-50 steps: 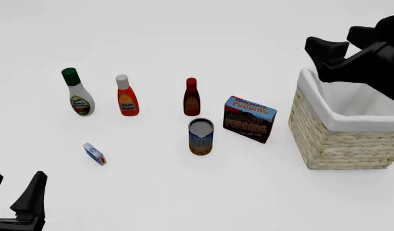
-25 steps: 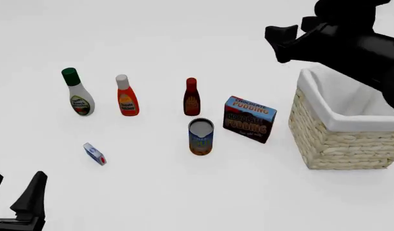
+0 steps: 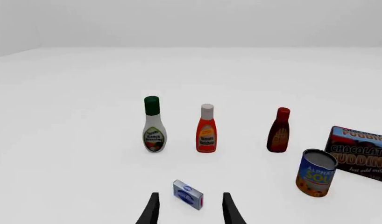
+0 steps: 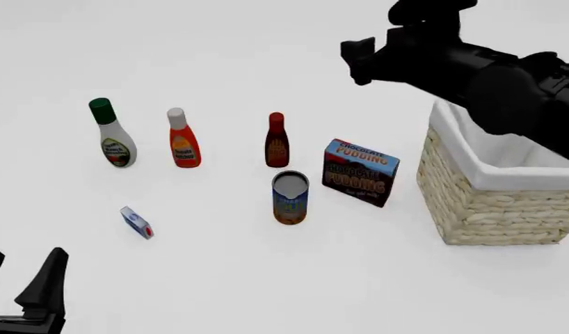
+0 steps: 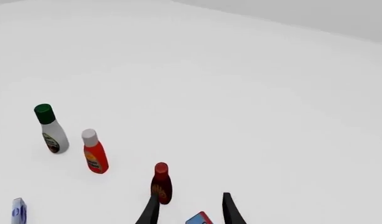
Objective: Pick the bbq sauce and place it in the basket.
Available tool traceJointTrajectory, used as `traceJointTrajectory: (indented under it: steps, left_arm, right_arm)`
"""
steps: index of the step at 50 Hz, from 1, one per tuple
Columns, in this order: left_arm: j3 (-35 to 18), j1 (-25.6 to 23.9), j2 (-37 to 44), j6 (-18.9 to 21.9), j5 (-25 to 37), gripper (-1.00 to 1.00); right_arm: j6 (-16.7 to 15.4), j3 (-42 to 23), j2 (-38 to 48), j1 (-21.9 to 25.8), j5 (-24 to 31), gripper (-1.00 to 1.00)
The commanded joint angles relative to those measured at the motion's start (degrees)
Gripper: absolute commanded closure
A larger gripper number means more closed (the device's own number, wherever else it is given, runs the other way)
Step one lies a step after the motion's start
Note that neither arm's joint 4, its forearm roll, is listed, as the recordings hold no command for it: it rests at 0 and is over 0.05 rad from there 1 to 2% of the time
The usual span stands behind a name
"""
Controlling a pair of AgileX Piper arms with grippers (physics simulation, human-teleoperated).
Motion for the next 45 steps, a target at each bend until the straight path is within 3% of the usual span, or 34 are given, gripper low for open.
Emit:
traceJointTrajectory:
  steps: [1, 45]
  left_arm:
    - [0.0, 0.1, 0.0, 0.0, 0.0, -1.0]
    - [0.0, 0.1, 0.0, 0.0, 0.0, -1.0]
  right_arm:
    - [0.2, -3.5, 6.0, 0.3, -1.2, -1.0]
    - [1.2, -18.6, 27.9, 3.2, -1.7, -1.0]
